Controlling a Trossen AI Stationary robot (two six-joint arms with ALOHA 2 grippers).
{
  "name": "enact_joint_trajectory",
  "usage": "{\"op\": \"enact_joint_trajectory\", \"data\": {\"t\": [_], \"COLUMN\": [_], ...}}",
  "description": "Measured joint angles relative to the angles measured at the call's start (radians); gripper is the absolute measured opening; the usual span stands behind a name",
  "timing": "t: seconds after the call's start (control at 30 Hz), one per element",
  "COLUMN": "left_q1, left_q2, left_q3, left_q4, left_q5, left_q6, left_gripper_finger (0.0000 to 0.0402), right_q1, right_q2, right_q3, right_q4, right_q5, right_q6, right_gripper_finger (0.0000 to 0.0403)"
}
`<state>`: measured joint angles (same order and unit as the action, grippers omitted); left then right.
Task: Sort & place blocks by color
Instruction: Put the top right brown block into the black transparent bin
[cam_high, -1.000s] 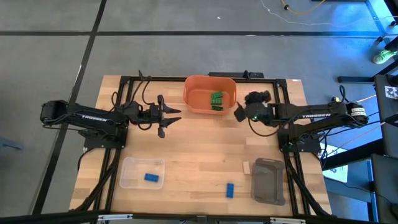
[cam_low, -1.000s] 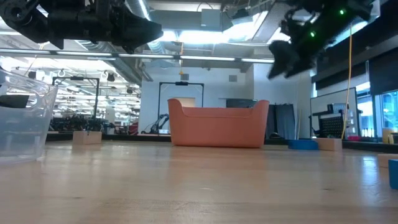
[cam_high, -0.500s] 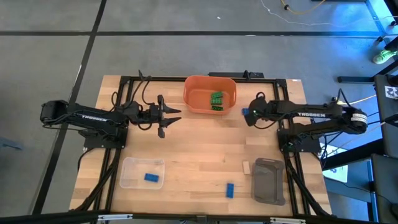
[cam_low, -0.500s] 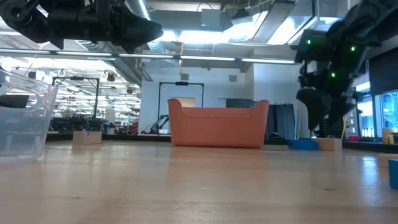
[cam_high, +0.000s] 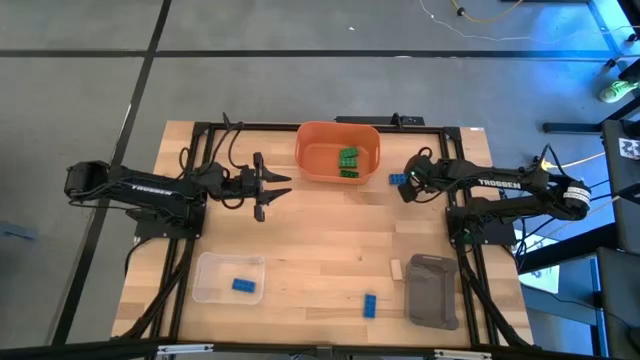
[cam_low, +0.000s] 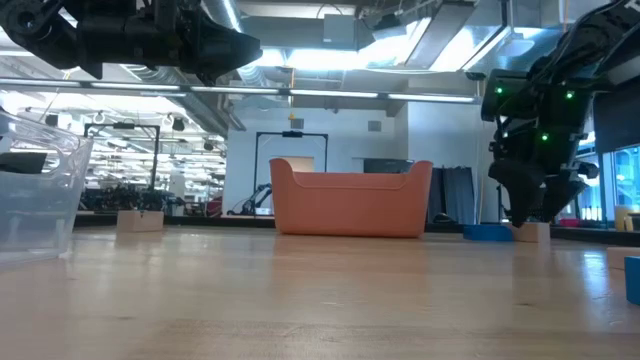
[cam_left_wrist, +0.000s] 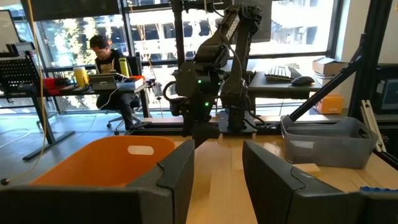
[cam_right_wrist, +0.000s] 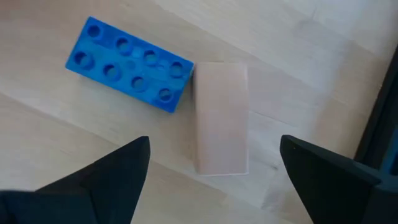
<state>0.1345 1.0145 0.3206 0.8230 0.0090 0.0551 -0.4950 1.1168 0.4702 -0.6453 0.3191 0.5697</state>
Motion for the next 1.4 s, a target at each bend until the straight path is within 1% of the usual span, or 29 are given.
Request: {"op": "enact_joint_trajectory", "data": {"t": [0.27, 0.4, 0.63, 0.93, 1.0, 1.1, 1.4], "left_q1": [0.000, 0.000, 0.000, -0.001, -0.005, -0.011, -0.011], "left_q2": [0.000, 0.000, 0.000, 0.000, 0.000, 0.000, 0.000], "left_q3": [0.000, 0.000, 0.000, 0.000, 0.000, 0.000, 0.000], "left_q4": [0.000, 0.000, 0.000, 0.001, 0.001, 0.001, 0.001], "left_q5": [0.000, 0.000, 0.000, 0.008, 0.008, 0.008, 0.008], "left_q6": [0.000, 0.000, 0.000, -0.001, -0.013, -0.019, -0.019], "left_gripper_finger": [0.0127, 0.0127, 0.0127, 0.0127, 0.0127, 0.0127, 0.0127], "right_q1": [-0.001, -0.001, -0.026, -0.027, -0.027, -0.027, -0.027], "right_q2": [0.000, 0.000, 0.001, 0.001, 0.003, 0.003, 0.003], "right_q3": [-0.004, -0.045, -0.058, -0.070, -0.071, -0.072, -0.072], "right_q4": [0.001, 0.008, 0.079, 0.096, 0.095, 0.097, 0.104], "right_q5": [0.001, 0.001, 0.001, 0.001, -0.003, -0.005, -0.006], "right_q6": [0.027, 0.054, 0.024, 0.024, 0.024, 0.026, 0.019], "right_gripper_finger": [0.0360, 0.0360, 0.0359, 0.0354, 0.0343, 0.0315, 0.0200]}}
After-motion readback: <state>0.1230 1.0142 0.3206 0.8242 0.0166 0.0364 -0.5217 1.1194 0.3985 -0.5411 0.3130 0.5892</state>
